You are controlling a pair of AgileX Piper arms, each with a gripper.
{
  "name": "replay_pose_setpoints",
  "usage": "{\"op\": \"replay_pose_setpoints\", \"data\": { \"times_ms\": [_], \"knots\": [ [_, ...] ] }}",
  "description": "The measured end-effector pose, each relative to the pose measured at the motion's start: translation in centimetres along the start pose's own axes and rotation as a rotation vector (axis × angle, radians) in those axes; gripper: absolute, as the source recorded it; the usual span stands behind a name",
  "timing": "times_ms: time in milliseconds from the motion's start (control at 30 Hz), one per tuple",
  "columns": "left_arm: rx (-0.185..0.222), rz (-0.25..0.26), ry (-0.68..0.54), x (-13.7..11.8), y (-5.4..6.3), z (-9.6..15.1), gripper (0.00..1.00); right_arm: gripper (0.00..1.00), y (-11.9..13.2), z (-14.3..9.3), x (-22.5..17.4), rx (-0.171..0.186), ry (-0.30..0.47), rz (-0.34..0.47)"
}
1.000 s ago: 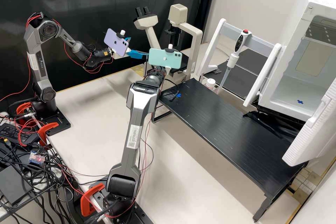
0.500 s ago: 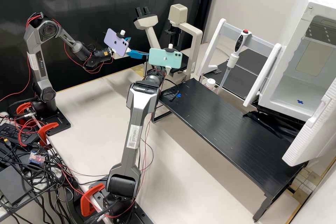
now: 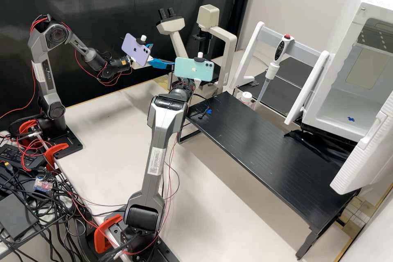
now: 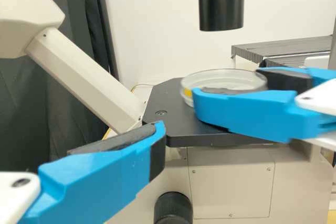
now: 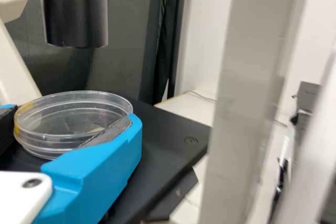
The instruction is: Move the petri dish to the bench
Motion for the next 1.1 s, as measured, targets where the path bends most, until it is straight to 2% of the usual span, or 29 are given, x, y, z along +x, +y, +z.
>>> {"op": "replay_pose_setpoints", "data": {
  "times_ms": [300, 467, 700, 933, 1033, 1100],
  "knots": [
    [0.0, 0.0, 0.0, 0.0, 0.0, 0.0, 1.0, 0.0, 1.3, -0.4, -4.2, -0.035, 0.048, 0.077],
    [0.0, 0.0, 0.0, 0.0, 0.0, 0.0, 1.0, 0.0, 1.4, 0.0, -6.3, -0.039, 0.062, 0.068],
    [0.0, 0.0, 0.0, 0.0, 0.0, 0.0, 1.0, 0.0, 2.2, 1.0, -8.5, 0.003, 0.081, 0.103],
    [0.0, 0.0, 0.0, 0.0, 0.0, 0.0, 1.0, 0.0, 2.4, 2.5, -11.3, 0.006, 0.116, 0.138],
    [0.0, 0.0, 0.0, 0.0, 0.0, 0.0, 1.0, 0.0, 2.4, 3.4, -13.3, -0.004, 0.147, 0.165],
    [0.0, 0.0, 0.0, 0.0, 0.0, 0.0, 1.0, 0.0, 2.6, 4.0, -14.4, 0.007, 0.157, 0.191]
  ]
}}
